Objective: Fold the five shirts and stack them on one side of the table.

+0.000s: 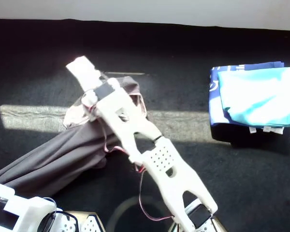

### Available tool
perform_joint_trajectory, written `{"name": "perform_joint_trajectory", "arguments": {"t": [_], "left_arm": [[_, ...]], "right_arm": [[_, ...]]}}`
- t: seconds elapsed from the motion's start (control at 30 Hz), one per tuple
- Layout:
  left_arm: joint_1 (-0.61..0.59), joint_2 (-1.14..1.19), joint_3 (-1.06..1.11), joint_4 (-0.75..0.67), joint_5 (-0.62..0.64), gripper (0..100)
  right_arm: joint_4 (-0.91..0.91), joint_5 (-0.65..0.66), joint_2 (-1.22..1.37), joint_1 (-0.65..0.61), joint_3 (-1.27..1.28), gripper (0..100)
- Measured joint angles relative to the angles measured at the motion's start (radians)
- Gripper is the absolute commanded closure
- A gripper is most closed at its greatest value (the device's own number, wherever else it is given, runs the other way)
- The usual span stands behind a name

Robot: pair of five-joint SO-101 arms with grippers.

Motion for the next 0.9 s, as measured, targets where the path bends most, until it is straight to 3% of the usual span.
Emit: {"name": "perform_joint_trajectory", "arguments": {"t": [0.1, 0.33, 0.47, 0.73, 0.9], "left_arm": [[0.002, 0.0, 0.002, 0.0, 0.0, 99], [0.003, 0.0, 0.002, 0.0, 0.0, 99], [0.003, 0.0, 0.002, 0.0, 0.0, 99], [0.003, 0.0, 0.002, 0.0, 0.0, 99], [0.003, 0.0, 0.002, 0.0, 0.0, 99]], "right_arm": [[0.048, 0.003, -0.002, 0.066, 0.0, 92.9], [0.11, 0.003, -0.12, 0.089, 0.002, 92.8], [0.055, 0.003, -0.183, 0.068, 0.002, 92.8], [-0.071, 0.003, -0.144, -0.117, 0.003, 92.8], [-0.244, 0.003, -0.037, -0.094, 0.006, 92.9]]}}
